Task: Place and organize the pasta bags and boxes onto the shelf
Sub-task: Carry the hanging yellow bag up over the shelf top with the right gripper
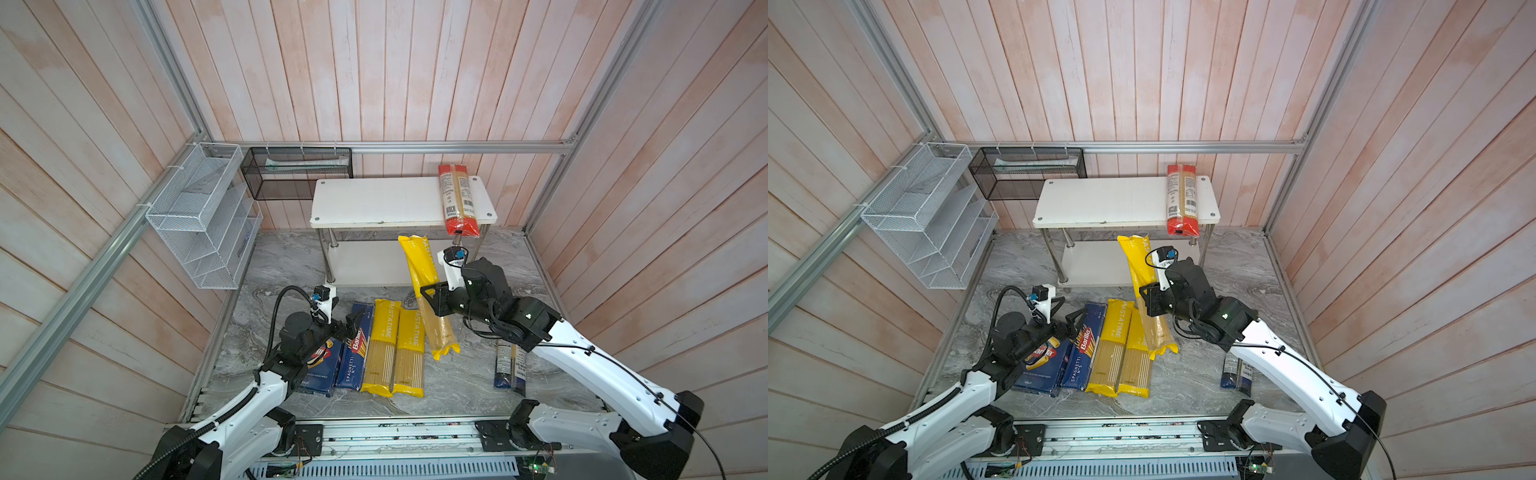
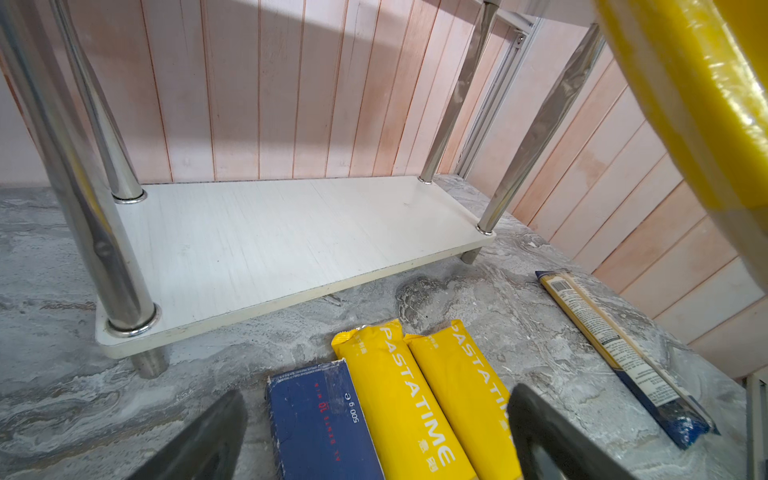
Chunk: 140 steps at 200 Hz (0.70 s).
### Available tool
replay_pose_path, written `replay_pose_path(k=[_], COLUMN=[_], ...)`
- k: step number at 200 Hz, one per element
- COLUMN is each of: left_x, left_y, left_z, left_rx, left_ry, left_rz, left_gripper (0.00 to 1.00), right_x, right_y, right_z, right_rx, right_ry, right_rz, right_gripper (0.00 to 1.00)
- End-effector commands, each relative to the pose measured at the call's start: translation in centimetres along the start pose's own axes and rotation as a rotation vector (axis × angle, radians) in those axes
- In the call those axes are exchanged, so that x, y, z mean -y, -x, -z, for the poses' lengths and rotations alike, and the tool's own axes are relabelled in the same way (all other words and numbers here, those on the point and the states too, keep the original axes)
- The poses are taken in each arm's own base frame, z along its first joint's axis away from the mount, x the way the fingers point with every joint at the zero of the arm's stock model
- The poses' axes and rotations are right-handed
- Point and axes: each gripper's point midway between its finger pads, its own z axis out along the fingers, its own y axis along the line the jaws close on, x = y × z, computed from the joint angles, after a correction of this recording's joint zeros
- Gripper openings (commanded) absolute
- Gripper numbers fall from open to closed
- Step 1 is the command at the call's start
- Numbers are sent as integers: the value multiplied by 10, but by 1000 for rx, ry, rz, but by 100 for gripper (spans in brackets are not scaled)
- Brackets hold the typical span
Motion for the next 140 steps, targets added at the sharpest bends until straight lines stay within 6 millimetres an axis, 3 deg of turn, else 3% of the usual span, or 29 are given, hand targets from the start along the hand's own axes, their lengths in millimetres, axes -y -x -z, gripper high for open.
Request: replay_pose_path(k=[1,80,140], left_x=[5,6,5], left_y=[0,-1,-2], left_z=[2,0,0], left_rx=[9,9,8], left_ry=[-21,-36,-30], left_rz=[-1,8,17], left_gripper=[100,100,100], right_x=[-22,-34,-45], right_y=[49,77,105], right_z=[19,18,38], right_rx=[154,165,228], right_ry=[56,40,52], right_rz=[22,43,46], right_gripper=[9,9,8])
